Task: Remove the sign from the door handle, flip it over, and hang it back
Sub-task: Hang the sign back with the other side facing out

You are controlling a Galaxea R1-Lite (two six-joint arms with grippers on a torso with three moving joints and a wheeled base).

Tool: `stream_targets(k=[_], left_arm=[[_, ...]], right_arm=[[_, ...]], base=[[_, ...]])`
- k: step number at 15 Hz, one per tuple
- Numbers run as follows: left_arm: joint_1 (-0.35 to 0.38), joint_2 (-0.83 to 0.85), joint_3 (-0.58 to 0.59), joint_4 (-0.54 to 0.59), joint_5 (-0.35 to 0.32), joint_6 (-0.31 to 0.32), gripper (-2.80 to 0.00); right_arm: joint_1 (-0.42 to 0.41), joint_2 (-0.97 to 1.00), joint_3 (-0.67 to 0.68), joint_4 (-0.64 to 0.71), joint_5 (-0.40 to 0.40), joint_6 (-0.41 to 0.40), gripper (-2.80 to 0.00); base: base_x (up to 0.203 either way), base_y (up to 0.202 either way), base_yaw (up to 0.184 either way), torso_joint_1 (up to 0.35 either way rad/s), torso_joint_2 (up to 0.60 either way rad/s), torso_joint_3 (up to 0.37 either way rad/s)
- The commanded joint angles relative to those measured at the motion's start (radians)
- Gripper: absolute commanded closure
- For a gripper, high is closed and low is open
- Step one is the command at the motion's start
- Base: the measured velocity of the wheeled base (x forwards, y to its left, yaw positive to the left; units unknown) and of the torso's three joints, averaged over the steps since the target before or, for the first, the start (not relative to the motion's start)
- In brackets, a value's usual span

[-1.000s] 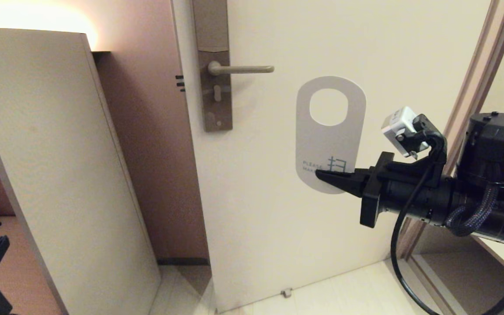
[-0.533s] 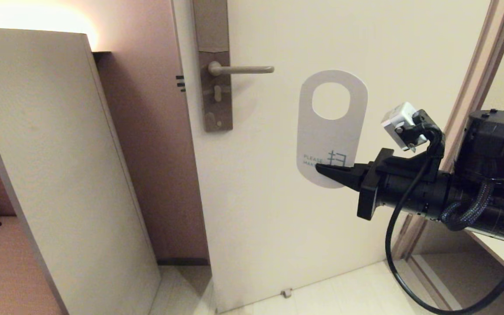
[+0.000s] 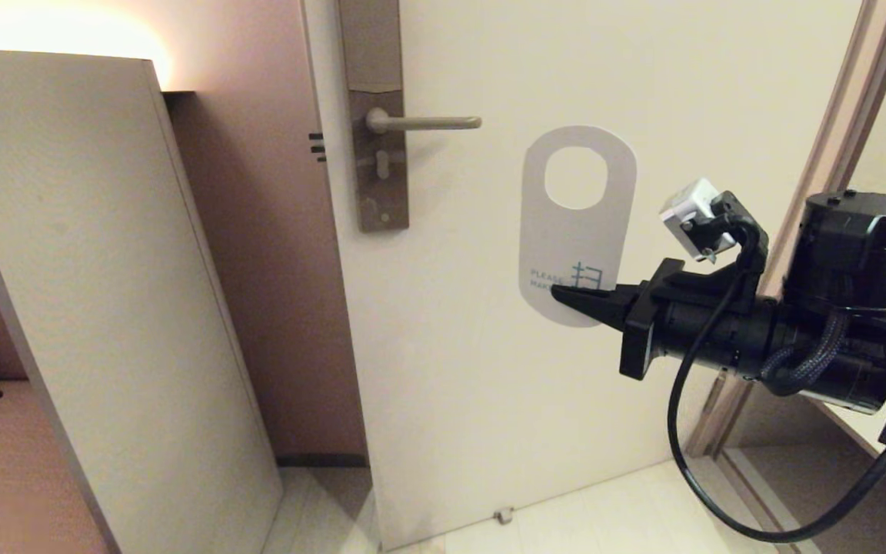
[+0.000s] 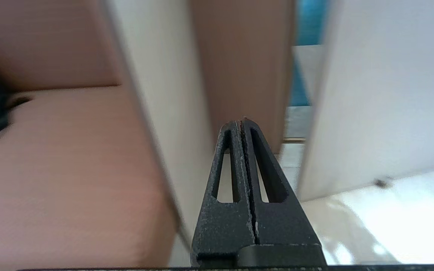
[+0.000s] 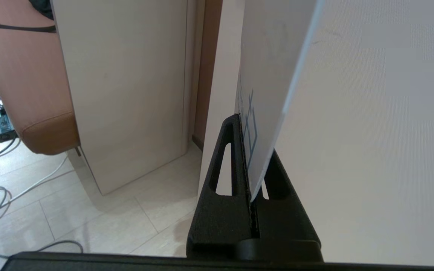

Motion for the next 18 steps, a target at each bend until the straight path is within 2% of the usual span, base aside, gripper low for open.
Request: stream_targets(k=[1,4,9,18], left_arm=[[0.0,0.003,0.0,0.003,-0.049,0.001,0.0],[0.0,0.003,0.0,0.006,-0.053,-0.009,0.0],[0.0,0.003,0.0,0.019,-0.079,0.018,0.0],[0.0,0.003,0.0,0.03,-0.073,0.035,0.0]], right_arm=[[0.0,0.016,-0.018,-0.004,0.001,-0.002,0.0],[0.0,0.029,-0.039,-0.004,-0.021,-0.001,0.0],[0.0,0.042,-0.068,-0.006,-0.032,0.009,0.0],[0.002,0.196,-0.296,-0.006,-0.084,0.023,0.0]], base=[[0.0,0.0,0.0,0.0,0.0,0.0],[0.0,0.0,0.0,0.0,0.0,0.0],[0.0,0.0,0.0,0.0,0.0,0.0],[0.0,0.0,0.0,0.0,0.0,0.0]])
